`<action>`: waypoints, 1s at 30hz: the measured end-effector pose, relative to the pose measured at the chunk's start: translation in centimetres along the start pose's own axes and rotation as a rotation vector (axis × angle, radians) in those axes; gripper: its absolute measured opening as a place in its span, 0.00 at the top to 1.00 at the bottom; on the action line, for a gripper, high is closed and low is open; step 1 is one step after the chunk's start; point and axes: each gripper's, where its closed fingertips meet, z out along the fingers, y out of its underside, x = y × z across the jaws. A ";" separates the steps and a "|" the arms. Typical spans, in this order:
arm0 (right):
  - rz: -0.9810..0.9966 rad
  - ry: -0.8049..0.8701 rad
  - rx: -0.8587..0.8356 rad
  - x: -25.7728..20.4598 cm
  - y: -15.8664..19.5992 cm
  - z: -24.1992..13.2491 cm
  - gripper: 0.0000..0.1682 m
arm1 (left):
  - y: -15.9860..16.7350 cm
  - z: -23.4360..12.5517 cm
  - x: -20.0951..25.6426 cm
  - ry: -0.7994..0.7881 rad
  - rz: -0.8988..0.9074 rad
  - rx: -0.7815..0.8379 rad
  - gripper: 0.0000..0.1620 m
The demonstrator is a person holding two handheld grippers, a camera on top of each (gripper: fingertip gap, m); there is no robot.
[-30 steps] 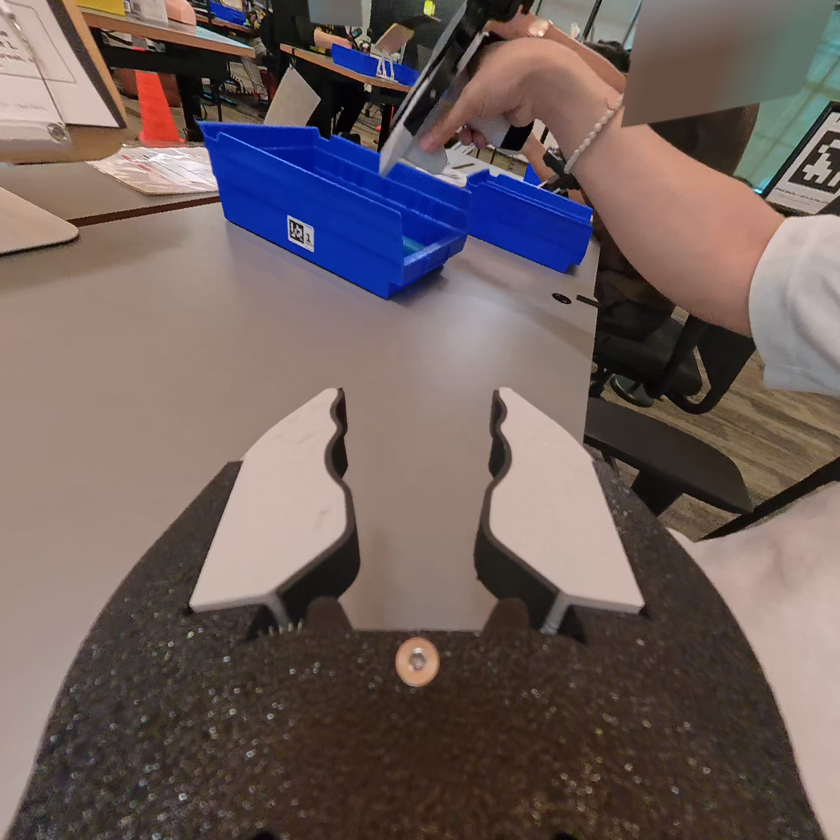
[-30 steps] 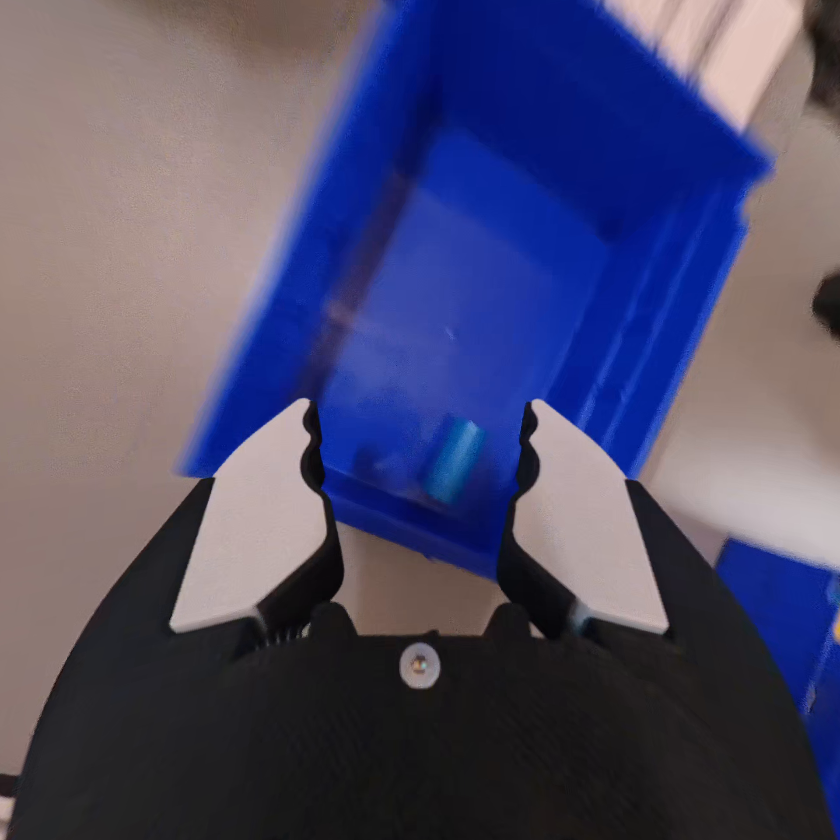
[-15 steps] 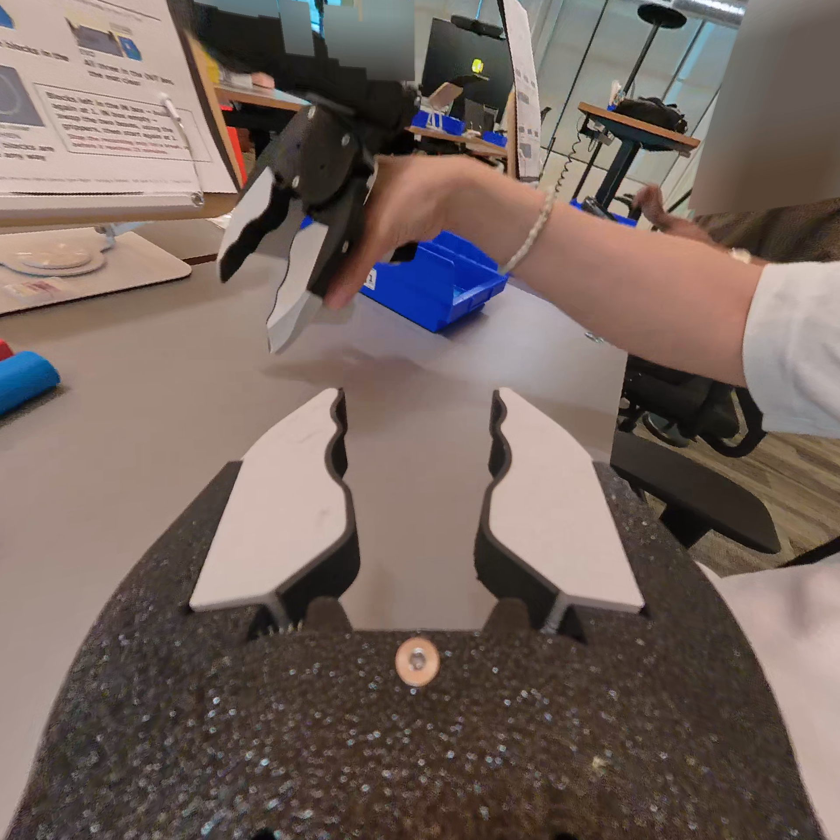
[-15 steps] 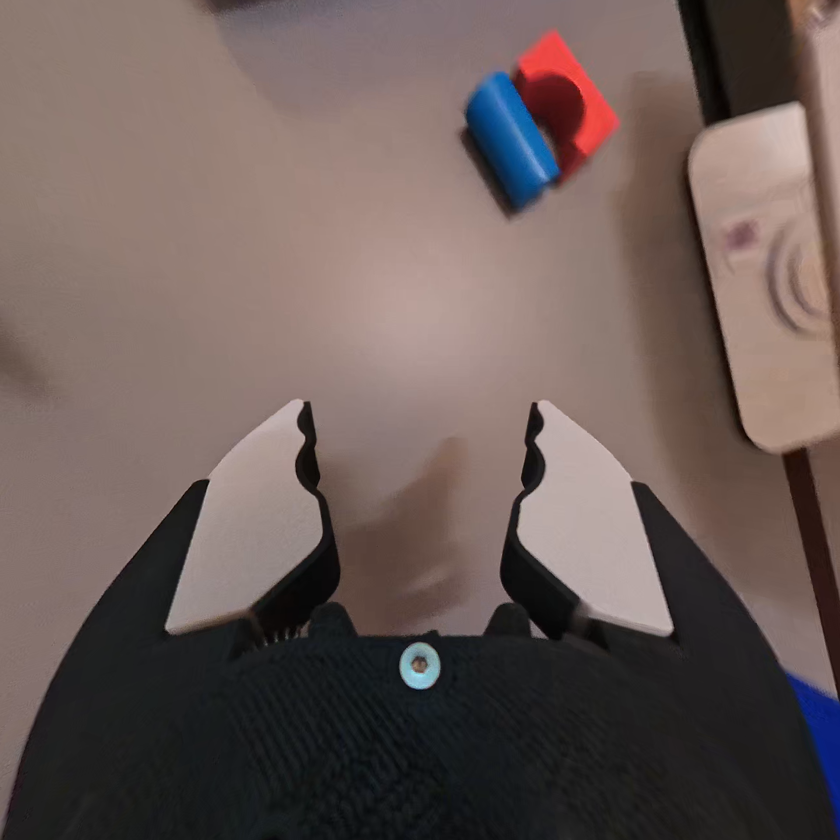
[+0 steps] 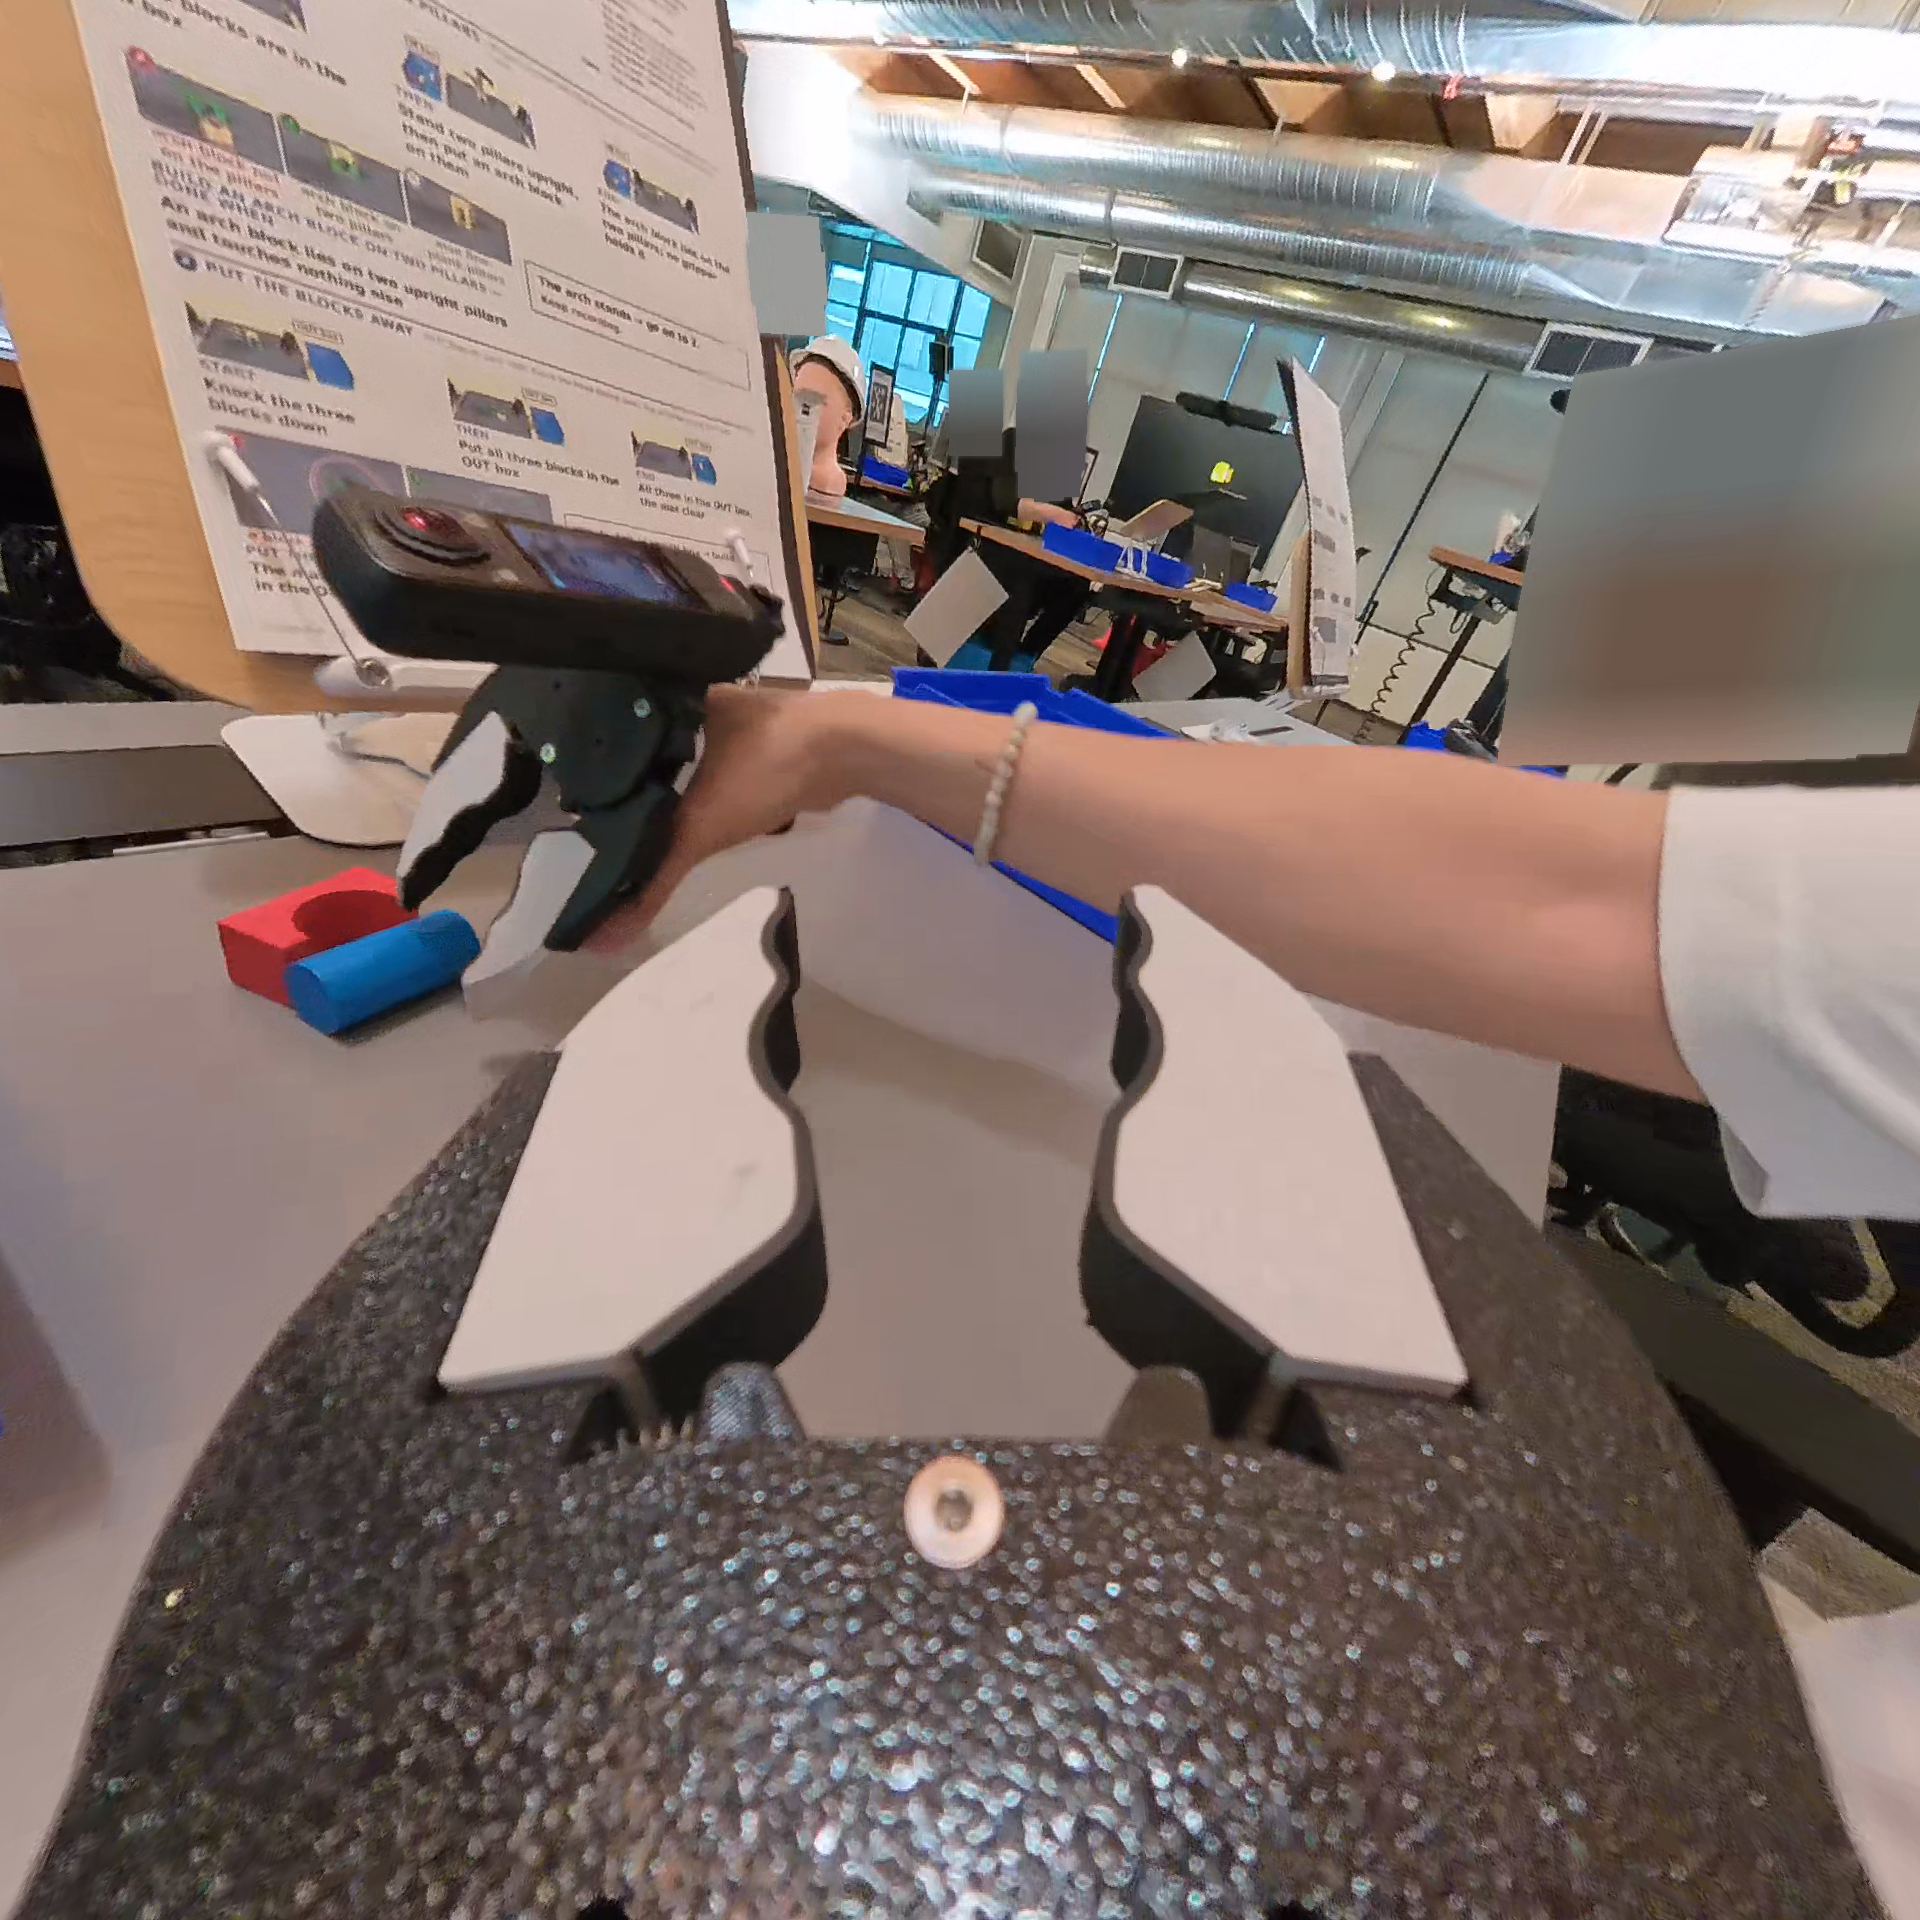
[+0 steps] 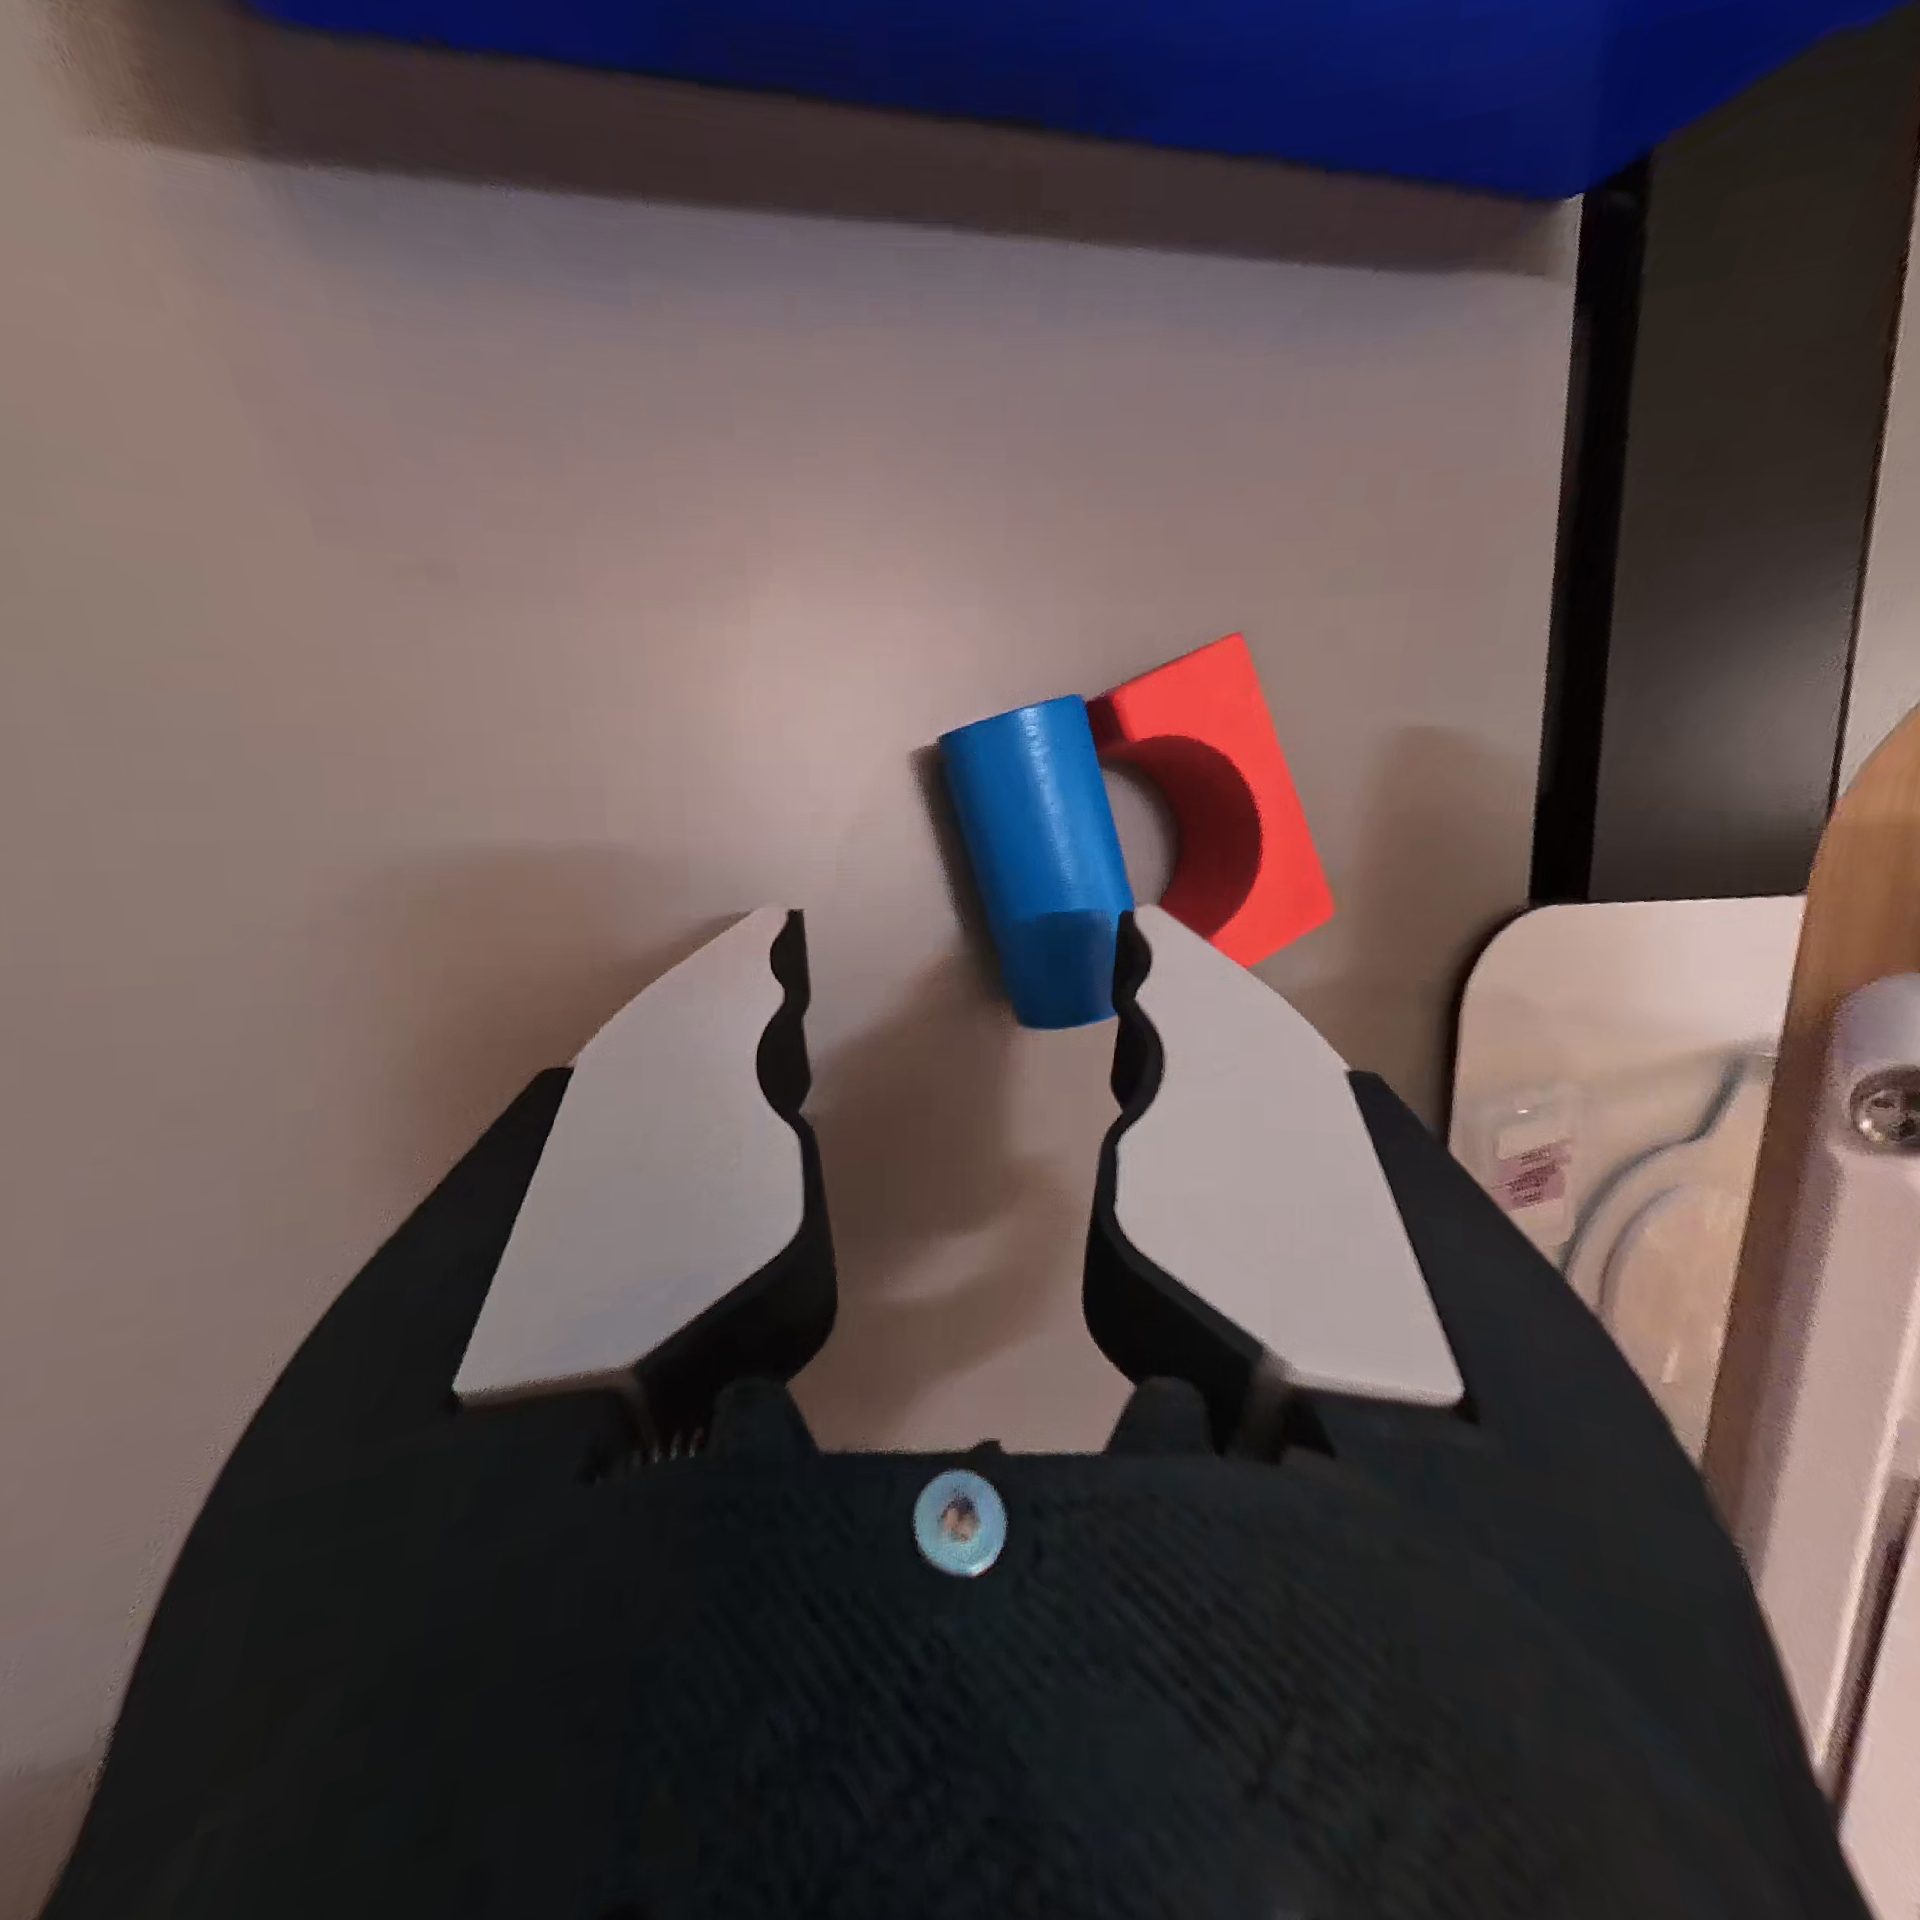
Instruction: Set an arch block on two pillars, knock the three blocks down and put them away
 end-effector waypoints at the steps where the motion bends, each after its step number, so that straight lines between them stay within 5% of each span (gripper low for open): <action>1: -0.006 0.004 -0.012 0.5 0.1 0.3 0.67 | 0.4 -0.1 -0.1 0.002 0.000 -0.007 0.64; 6: -0.030 -0.009 -0.089 1.5 0.4 1.9 0.67 | 2.0 -0.1 -0.9 0.020 -0.023 -0.039 0.64; 10: -0.081 0.008 -0.130 1.4 0.7 2.8 0.81 | 2.0 0.0 -1.3 0.027 -0.050 -0.018 0.64; 16: -0.031 0.066 -0.170 0.5 1.7 1.4 0.81 | 2.4 0.3 -0.5 0.053 -0.063 -0.023 0.64; 23: 0.210 0.270 -0.088 1.4 6.5 -11.5 0.81 | 3.7 0.7 1.2 0.082 -0.046 -0.066 0.64; 30: 0.709 0.505 -0.162 2.8 23.8 -26.1 0.81 | 4.8 1.3 2.1 0.087 0.023 -0.140 0.64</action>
